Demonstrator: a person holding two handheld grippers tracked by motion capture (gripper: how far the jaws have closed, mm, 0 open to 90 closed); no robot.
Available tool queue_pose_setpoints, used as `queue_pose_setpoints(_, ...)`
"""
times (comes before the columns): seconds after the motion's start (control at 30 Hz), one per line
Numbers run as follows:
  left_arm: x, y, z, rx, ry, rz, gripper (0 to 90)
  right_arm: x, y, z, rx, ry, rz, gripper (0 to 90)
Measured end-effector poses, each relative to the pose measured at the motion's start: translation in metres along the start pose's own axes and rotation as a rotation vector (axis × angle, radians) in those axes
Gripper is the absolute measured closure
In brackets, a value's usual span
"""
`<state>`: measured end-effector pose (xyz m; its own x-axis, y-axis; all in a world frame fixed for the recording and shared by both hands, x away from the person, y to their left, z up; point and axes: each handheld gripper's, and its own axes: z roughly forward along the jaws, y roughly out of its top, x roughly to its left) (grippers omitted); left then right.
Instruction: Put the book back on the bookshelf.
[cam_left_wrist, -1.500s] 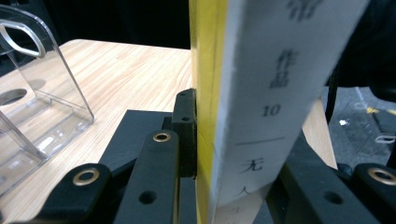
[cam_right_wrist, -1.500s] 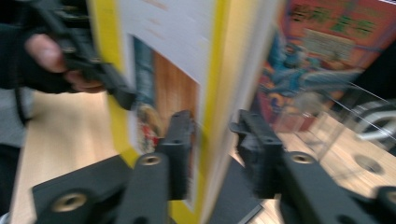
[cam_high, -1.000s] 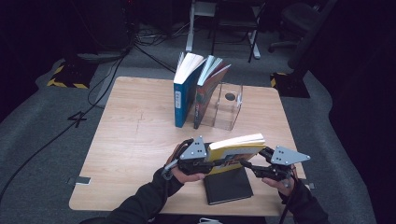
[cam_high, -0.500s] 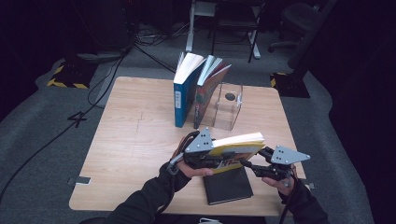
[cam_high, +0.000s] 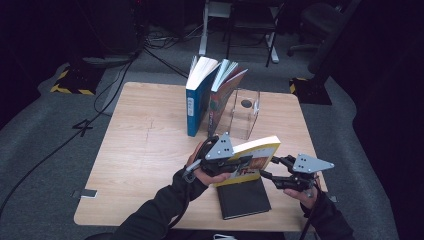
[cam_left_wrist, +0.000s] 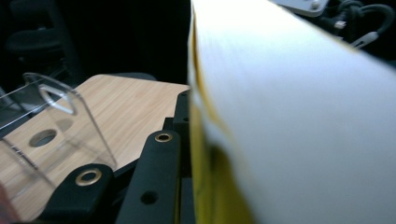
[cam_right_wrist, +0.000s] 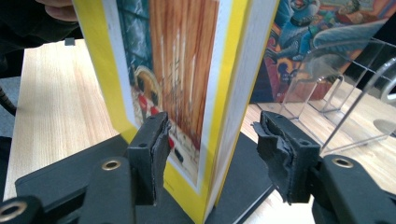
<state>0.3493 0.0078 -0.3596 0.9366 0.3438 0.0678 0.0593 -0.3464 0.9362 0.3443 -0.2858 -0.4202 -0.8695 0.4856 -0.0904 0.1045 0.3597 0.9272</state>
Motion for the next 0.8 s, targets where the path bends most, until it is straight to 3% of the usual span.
queue_pose_setpoints(0.1, 0.005, 0.002, 0.002, 0.003, 0.025, -0.011, 74.8, -0.004, -0.002, -0.002, 0.002, -0.009, 0.016, 44.6)
queue_pose_setpoints(0.33, 0.021, 0.011, 0.000, 0.009, 0.143, 0.002, 74.9, -0.008, -0.005, -0.004, 0.006, -0.035, 0.031, 44.6)
queue_pose_setpoints(0.37, 0.021, 0.011, 0.000, 0.009, 0.143, 0.002, 74.9, -0.008, -0.005, -0.004, 0.006, -0.035, 0.031, 44.6)
queue_pose_setpoints(0.4, 0.028, 0.013, -0.004, -0.002, 0.180, -0.011, 74.9, -0.009, -0.005, -0.004, 0.006, -0.037, 0.034, 44.6)
queue_pose_setpoints(0.47, 0.032, 0.013, -0.006, 0.001, 0.199, -0.011, 74.9, -0.009, -0.005, -0.004, 0.009, -0.040, 0.034, 44.5)
queue_pose_setpoints(0.5, 0.040, 0.014, -0.010, -0.005, 0.240, -0.025, 75.0, -0.010, -0.005, -0.004, 0.014, -0.043, 0.034, 44.2)
queue_pose_setpoints(0.57, 0.044, 0.014, -0.012, -0.006, 0.261, -0.033, 74.9, -0.010, -0.005, -0.004, 0.015, -0.045, 0.035, 44.1)
queue_pose_setpoints(0.8, 0.068, 0.010, -0.016, 0.001, 0.412, -0.077, 74.9, -0.010, -0.008, 0.000, 0.034, -0.040, 0.048, 44.0)
